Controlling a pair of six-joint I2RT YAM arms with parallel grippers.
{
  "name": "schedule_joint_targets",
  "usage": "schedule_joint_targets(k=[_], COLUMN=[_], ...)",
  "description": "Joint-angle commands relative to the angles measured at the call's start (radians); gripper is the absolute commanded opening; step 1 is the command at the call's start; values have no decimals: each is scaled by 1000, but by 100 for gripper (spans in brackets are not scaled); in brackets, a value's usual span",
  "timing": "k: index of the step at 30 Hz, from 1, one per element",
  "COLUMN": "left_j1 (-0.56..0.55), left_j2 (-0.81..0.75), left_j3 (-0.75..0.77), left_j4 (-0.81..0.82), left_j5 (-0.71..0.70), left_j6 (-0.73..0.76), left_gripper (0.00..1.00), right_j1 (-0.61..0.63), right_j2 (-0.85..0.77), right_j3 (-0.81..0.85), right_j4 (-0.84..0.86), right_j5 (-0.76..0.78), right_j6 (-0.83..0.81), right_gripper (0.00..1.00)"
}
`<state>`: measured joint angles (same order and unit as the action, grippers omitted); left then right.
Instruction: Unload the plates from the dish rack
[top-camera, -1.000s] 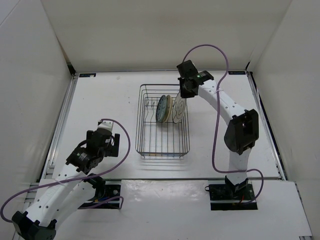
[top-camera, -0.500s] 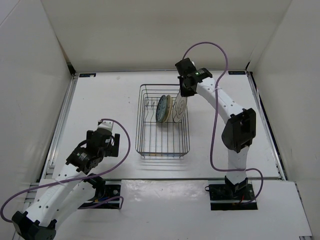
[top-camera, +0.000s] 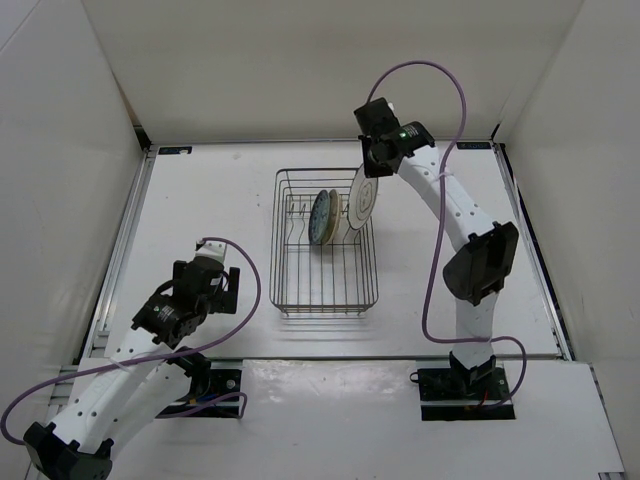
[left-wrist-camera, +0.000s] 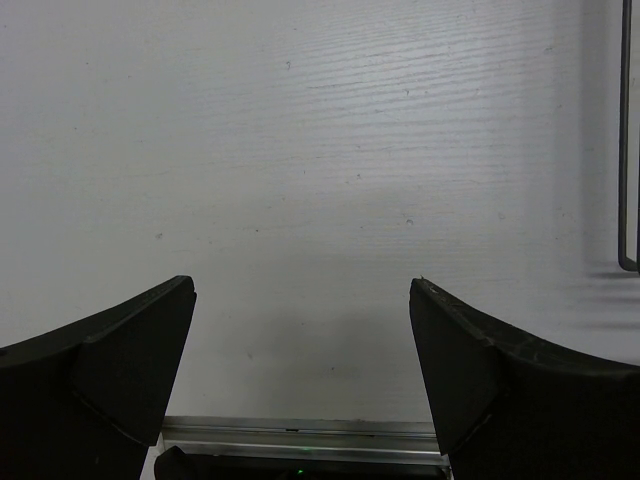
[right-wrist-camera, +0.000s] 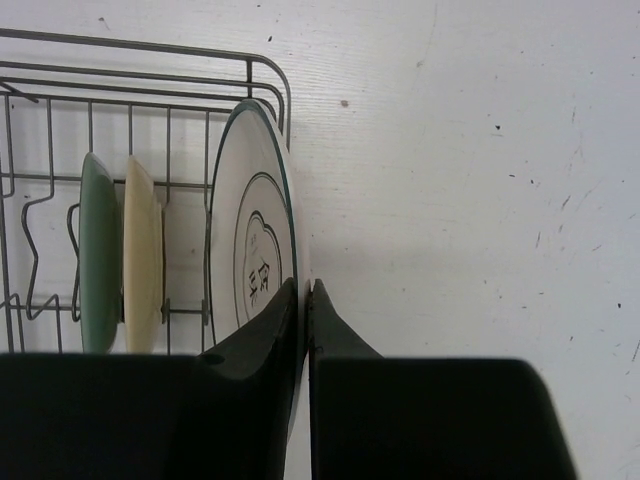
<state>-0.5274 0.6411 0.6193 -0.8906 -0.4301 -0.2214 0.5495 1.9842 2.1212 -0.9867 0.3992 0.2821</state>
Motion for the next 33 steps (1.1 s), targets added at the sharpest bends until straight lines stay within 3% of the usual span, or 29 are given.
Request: schedule_joint_targets(k=[1, 6, 11, 15, 17, 19, 20, 21, 24, 28, 33], left_j1=[-3, -3, -3, -5, -5, -3, -3, -3, -5, -3, -3], left_j2=[-5, -6, -8, 0, 3, 3, 3, 5, 3, 2, 5], left_j3=[30, 28, 28, 30, 28, 28, 28, 28, 30, 30, 28], left_j4=[-2, -4, -4, -10, -10, -10, -10, -8, -11, -10, -10], left_j5=[-4, -7, -7, -6, -2, -2, -4, -2, -2, -2, 4], left_j6=[4, 2, 1, -3, -6, -6, -6, -4, -6, -6, -3], left_gripper=[100, 100, 100, 100, 100, 100, 100, 100, 100, 100, 100], right_j1=[6, 0, -29, -141, -195, -331, -367, -455, -566, -655, -732], right_j2=[-105, -235, -474, -610, -679, -688, -682, -680, -680, -641, -582], right_j3=[46, -13, -325, -556, -678, -789, -809, -852, -988, -1089, -1230], right_j4=[39, 42, 158, 241, 307, 347, 353, 397, 491, 609, 780], right_j5=[1, 101, 194, 210, 123, -1, -148, -190, -332, -537, -646], right_j6=[2, -23, -24, 35, 101, 184, 201, 219, 291, 364, 382], right_gripper=[0, 0, 0, 0, 0, 0, 0, 0, 0, 0, 0])
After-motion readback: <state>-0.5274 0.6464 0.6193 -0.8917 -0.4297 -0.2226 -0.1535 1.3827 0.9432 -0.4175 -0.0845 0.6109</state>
